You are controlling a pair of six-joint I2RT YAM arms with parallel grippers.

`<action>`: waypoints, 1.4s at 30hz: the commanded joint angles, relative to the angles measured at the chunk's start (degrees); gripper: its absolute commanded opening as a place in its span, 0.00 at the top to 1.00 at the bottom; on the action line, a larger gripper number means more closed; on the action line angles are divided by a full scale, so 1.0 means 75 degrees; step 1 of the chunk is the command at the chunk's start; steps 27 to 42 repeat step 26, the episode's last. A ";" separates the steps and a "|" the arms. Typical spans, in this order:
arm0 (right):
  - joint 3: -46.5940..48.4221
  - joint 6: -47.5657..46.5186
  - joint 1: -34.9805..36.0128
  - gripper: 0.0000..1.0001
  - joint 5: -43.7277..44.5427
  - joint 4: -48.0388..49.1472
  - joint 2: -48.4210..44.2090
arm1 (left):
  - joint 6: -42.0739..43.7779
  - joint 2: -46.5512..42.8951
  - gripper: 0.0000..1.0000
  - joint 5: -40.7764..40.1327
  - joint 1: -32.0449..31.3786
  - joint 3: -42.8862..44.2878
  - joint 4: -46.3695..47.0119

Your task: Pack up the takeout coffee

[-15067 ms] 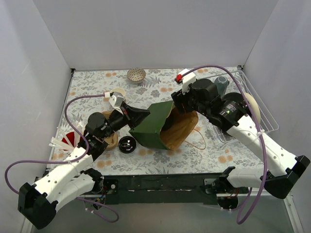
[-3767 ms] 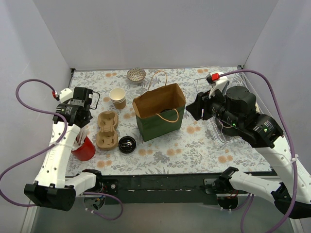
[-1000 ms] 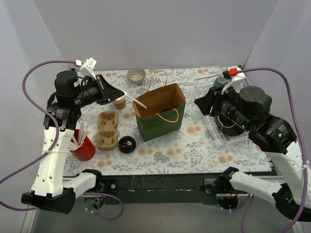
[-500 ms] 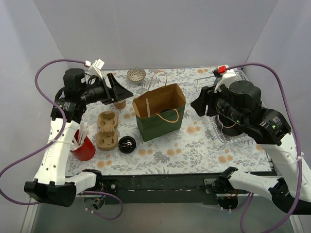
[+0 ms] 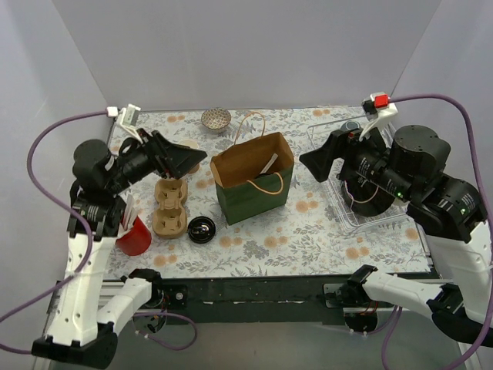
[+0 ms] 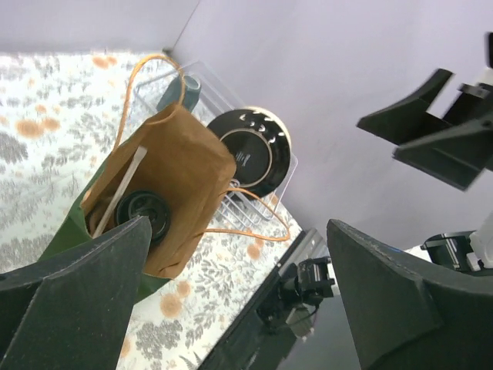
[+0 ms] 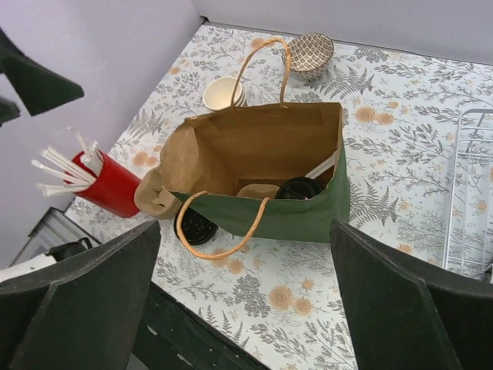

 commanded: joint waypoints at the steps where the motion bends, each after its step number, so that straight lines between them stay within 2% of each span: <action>1: -0.0210 0.0574 -0.0042 0.02 0.0090 0.0556 -0.0262 | -0.0329 -0.0994 0.02 -0.0543 0.0030 -0.0626 0.1361; 9: -0.0925 0.0833 -0.0030 0.01 -0.0073 0.1340 -0.0707 | -0.0153 -0.1511 0.02 -0.0684 0.0030 -0.0803 0.1432; 42: -0.1137 0.0610 -0.0030 0.01 -0.0378 0.1634 -0.0684 | -0.0165 -0.1851 0.02 -0.0930 0.0030 -0.0838 0.1525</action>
